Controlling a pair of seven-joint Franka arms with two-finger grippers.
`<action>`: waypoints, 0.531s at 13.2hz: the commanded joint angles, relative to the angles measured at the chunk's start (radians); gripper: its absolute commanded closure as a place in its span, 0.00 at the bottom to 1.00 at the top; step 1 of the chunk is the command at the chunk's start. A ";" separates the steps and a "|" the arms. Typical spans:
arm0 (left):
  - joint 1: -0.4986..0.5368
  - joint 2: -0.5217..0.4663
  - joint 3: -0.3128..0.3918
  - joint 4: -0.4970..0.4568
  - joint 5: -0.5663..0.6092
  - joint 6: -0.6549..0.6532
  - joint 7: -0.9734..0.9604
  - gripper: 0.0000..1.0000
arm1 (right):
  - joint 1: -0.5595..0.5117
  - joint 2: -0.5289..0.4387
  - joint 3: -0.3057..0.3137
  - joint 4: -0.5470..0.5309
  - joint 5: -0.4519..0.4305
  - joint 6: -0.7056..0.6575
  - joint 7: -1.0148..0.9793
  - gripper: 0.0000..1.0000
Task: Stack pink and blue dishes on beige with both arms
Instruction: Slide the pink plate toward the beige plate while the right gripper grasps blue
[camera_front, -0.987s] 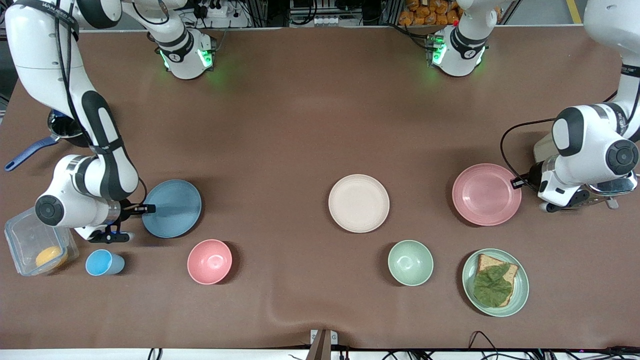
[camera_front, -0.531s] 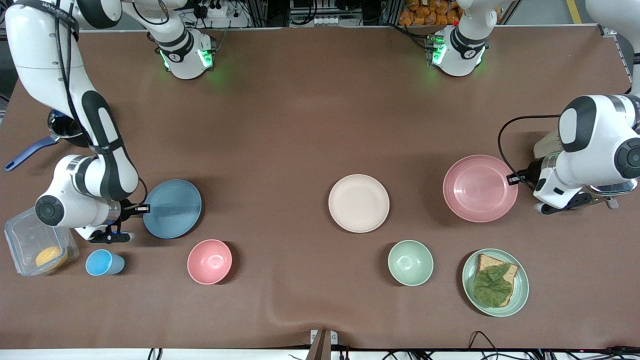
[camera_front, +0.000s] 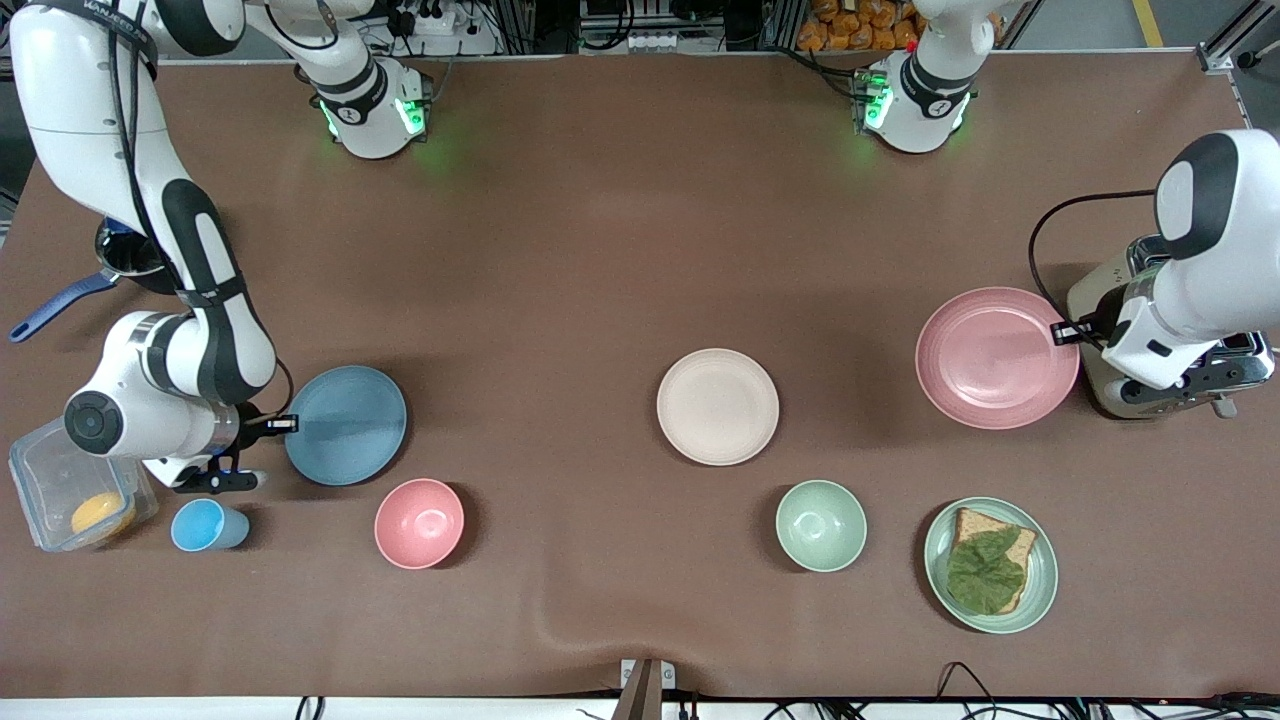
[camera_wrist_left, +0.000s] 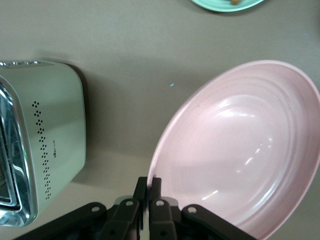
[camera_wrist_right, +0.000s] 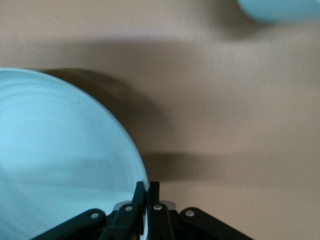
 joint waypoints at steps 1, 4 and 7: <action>0.002 0.001 -0.032 0.093 0.006 -0.102 0.014 1.00 | 0.006 -0.025 0.003 0.030 0.017 -0.004 -0.020 1.00; -0.005 0.033 -0.058 0.109 -0.130 -0.108 0.005 1.00 | 0.021 -0.060 0.003 0.039 0.016 -0.006 -0.021 1.00; -0.003 0.149 -0.121 0.107 -0.196 -0.070 0.022 1.00 | 0.026 -0.078 0.004 0.038 0.017 -0.019 -0.023 1.00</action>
